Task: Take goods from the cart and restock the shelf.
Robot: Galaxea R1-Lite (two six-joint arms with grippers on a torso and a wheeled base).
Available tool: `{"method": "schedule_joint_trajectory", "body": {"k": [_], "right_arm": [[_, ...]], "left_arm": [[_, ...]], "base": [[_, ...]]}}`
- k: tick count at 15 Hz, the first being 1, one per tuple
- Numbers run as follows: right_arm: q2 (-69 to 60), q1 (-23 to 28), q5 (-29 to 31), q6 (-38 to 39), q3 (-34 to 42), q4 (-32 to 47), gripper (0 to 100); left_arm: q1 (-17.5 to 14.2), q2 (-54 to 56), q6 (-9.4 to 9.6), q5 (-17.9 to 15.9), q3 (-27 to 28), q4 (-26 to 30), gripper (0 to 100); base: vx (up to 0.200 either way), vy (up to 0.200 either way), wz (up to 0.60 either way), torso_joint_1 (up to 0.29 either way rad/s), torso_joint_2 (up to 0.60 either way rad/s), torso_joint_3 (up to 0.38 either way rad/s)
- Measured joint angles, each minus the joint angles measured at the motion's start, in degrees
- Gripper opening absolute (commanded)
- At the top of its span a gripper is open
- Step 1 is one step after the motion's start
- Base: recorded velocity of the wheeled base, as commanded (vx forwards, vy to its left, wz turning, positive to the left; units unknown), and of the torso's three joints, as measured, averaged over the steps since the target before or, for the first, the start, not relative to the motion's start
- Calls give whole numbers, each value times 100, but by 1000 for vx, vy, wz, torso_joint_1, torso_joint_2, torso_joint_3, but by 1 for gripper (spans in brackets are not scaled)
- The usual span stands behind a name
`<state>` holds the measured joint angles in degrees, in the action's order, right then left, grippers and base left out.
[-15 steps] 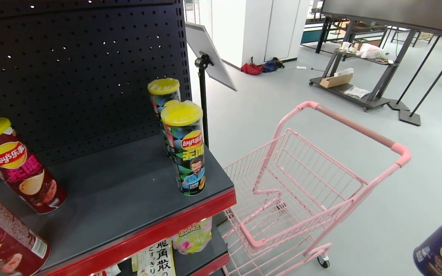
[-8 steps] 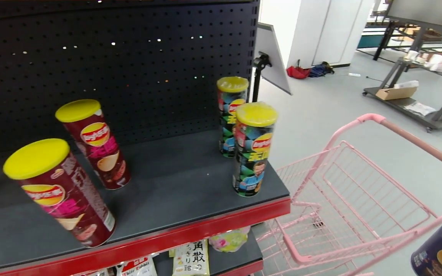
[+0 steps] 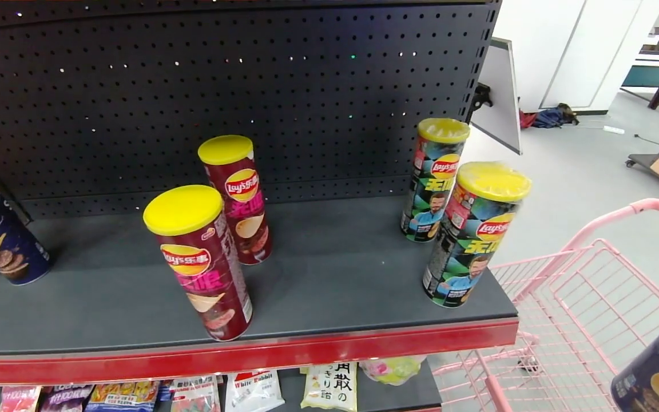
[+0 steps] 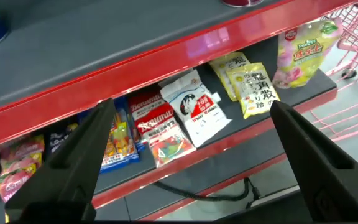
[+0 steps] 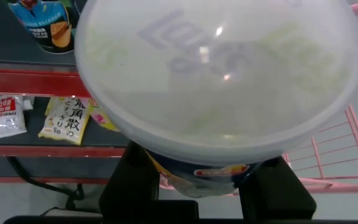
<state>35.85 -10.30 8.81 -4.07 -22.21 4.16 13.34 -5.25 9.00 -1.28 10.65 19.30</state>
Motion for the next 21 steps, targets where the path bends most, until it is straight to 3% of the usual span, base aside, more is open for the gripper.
{"method": "schedule_joint_trajectory", "body": {"k": [5, 9, 21], "right_arm": [[-474, 13, -4, 13, 328, -22, 0], [-713, 16, 13, 13, 396, 11, 0], [-741, 11, 13, 5, 394, 11, 0]], "left_arm": [[2, 0, -11, 223, 0, 2, 100], [0, 0, 17, 174, 0, 5, 100], [2, 0, 41, 141, -2, 5, 100]], "base": [[-120, 0, 0, 2, 2, 0], [0, 0, 0, 0, 0, 0], [0, 200, 0, 4, 3, 0]]}}
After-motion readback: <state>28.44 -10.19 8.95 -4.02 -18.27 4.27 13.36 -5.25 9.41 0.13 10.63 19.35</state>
